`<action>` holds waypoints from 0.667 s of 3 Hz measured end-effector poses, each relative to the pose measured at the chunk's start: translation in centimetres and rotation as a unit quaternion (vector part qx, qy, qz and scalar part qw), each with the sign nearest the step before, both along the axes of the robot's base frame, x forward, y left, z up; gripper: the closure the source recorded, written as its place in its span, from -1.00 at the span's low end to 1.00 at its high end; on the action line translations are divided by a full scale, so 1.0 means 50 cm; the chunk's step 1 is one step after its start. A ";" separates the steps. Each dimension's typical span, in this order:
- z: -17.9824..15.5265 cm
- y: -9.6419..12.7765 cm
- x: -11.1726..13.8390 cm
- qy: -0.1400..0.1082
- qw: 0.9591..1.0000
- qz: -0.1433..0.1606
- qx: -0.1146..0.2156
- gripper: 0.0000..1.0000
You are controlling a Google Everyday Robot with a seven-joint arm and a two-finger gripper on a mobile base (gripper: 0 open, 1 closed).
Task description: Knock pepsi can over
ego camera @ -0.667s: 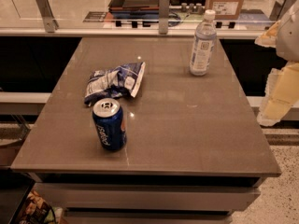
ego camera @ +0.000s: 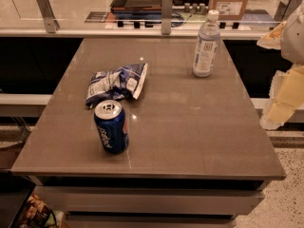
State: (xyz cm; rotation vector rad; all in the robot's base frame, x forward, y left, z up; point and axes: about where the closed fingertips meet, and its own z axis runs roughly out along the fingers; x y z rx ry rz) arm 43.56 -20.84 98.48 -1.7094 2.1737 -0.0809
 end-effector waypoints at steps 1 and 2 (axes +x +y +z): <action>-0.024 0.014 -0.002 0.000 0.998 0.027 0.058 -1.00; -0.054 0.067 -0.004 0.006 0.986 0.072 0.149 -1.00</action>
Offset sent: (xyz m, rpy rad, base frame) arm -0.0112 0.0851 -0.0274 0.6487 0.0478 0.2894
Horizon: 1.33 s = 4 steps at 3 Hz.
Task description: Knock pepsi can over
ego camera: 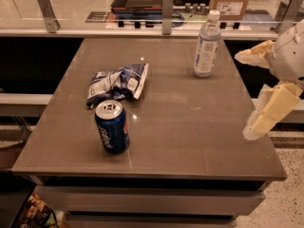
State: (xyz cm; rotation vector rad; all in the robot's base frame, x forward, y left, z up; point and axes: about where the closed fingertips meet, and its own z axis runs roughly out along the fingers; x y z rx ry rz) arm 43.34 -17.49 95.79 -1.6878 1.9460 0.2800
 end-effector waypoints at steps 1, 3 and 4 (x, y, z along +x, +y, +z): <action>-0.023 0.065 -0.003 0.004 0.995 0.046 0.092 -1.00; -0.022 0.233 -0.035 0.028 0.948 0.106 0.299 -1.00; -0.016 0.300 -0.038 0.049 0.920 0.107 0.374 -1.00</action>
Offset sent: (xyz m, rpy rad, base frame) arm -0.0273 0.1232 0.0101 0.7806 0.0466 0.2654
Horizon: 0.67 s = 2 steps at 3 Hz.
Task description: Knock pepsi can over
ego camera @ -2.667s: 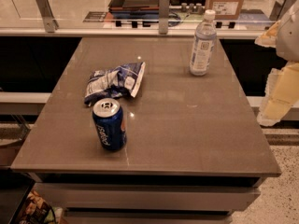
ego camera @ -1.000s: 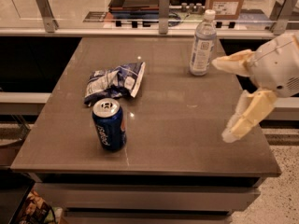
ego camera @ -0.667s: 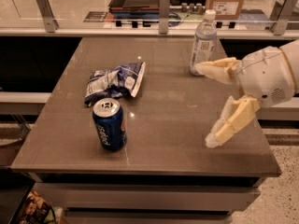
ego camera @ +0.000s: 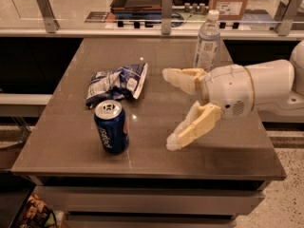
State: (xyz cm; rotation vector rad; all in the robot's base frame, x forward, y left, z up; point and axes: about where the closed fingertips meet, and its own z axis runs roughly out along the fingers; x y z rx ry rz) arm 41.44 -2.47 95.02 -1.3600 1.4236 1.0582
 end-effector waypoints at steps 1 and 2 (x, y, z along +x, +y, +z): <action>-0.003 0.036 0.011 0.017 0.999 -0.019 0.038 -1.00; -0.019 0.057 0.045 0.021 0.997 -0.063 0.050 -1.00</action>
Offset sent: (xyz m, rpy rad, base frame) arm 0.0399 0.0318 -0.0220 0.1351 0.0616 -0.2205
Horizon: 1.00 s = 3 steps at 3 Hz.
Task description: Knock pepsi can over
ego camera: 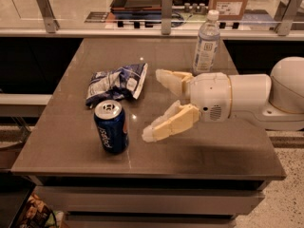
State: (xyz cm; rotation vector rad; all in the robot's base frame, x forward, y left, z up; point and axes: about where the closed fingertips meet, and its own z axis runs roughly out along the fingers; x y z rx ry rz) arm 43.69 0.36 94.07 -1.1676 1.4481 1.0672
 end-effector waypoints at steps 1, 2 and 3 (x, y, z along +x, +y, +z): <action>0.000 0.000 0.000 0.000 1.000 0.000 0.000 -1.00; 0.002 0.014 0.006 -0.037 0.999 0.008 -0.004 -1.00; -0.002 0.030 0.011 -0.073 0.997 0.017 -0.003 -1.00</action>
Offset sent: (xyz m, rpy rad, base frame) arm 0.0105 0.0138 -0.0001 -0.0216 -0.2038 0.0330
